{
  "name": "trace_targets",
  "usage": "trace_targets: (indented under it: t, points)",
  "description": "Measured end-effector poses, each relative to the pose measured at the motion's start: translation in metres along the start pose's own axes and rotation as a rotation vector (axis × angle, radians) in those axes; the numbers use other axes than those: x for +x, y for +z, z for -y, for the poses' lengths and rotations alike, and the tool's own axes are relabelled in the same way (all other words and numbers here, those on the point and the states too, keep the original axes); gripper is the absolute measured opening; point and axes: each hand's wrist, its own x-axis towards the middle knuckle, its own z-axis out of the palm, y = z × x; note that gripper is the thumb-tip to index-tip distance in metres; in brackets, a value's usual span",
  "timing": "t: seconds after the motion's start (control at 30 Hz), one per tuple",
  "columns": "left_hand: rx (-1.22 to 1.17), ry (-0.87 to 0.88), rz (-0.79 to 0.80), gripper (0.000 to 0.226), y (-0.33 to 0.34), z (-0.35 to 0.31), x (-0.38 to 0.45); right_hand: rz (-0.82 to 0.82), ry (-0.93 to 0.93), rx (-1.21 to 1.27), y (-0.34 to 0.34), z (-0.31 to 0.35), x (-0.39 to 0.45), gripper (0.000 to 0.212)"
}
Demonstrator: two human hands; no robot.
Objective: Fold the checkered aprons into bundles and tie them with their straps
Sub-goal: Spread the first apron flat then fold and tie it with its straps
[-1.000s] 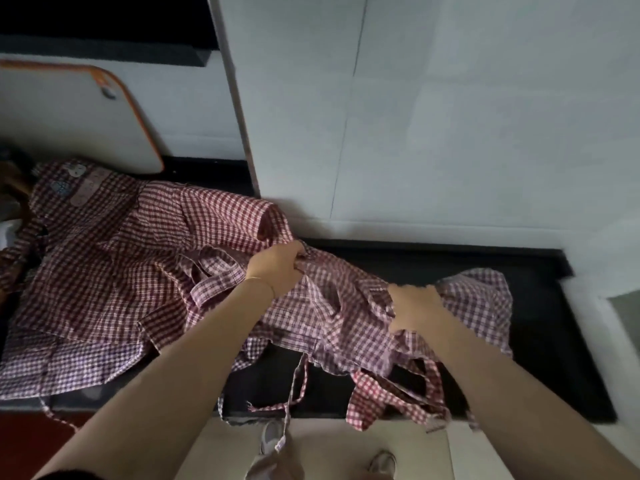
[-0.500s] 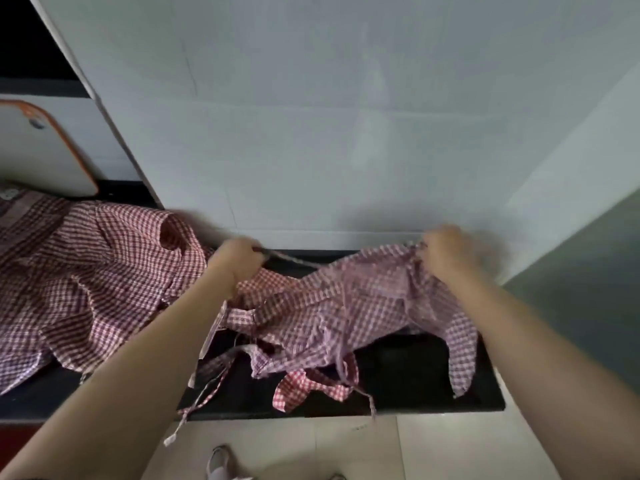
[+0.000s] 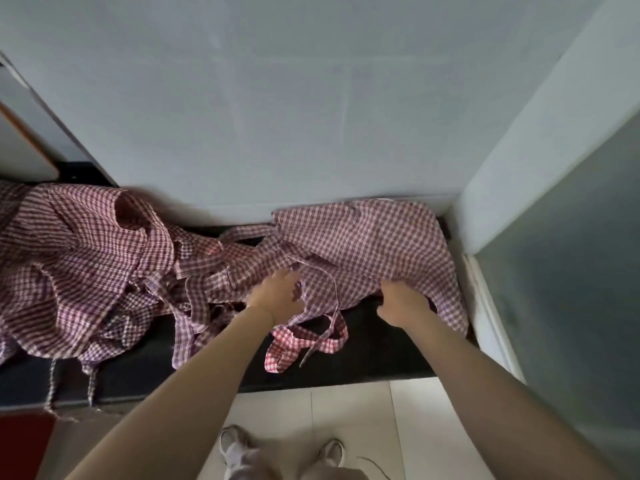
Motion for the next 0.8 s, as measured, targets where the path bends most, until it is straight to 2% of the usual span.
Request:
trace_targets:
  t: [0.07, 0.13, 0.17, 0.2, 0.27, 0.3, 0.37, 0.47, 0.53, 0.6, 0.7, 0.8]
  points:
    - [0.097, -0.042, 0.112, 0.098, 0.022, 0.005, 0.007, 0.065, 0.022, 0.011, 0.016, -0.004, -0.002, 0.047]
    - [0.131, -0.091, 0.166, 0.114, 0.036, 0.010, 0.007, 0.093, 0.040, -0.009, 0.026, -0.008, -0.003, 0.053]
    - [0.136, -0.101, 0.154, 0.115, 0.041, 0.011, 0.004, 0.083, 0.059, -0.021, 0.030, -0.010, -0.003, 0.056]
    - [0.123, -0.104, 0.106, 0.108, 0.044, 0.013, 0.000, 0.054, 0.083, -0.035, 0.035, -0.012, -0.003, 0.060]
    - [0.027, -0.087, -0.093, 0.067, 0.046, 0.019, -0.003, -0.049, 0.150, -0.035, 0.039, -0.015, -0.005, 0.062]
    - [-0.035, -0.075, -0.218, 0.046, 0.045, 0.022, -0.003, -0.109, 0.180, -0.030, 0.039, -0.016, -0.006, 0.058]
    - [-0.115, -0.034, -0.425, 0.023, 0.038, 0.025, -0.005, -0.201, 0.227, -0.025, 0.038, -0.019, -0.006, 0.044]
    - [-0.234, 0.033, -0.575, 0.009, 0.018, 0.023, -0.003, -0.249, 0.250, 0.075, 0.033, -0.020, -0.005, 0.023]
    - [-0.319, 0.091, -0.589, 0.006, -0.002, 0.012, -0.005, -0.284, 0.175, 0.136, 0.030, -0.016, -0.004, 0.016]
    - [-0.404, 0.115, -0.533, 0.012, -0.023, -0.001, -0.006, -0.284, 0.038, 0.239, 0.023, -0.003, -0.005, 0.013]
    - [-0.443, 0.128, -0.438, 0.034, -0.056, -0.020, -0.005, -0.275, -0.175, 0.373, 0.012, 0.025, -0.009, 0.032]
    - [-0.471, 0.133, -0.392, 0.053, -0.083, -0.035, -0.008, -0.317, -0.208, 0.324, 0.009, 0.047, -0.016, 0.074]
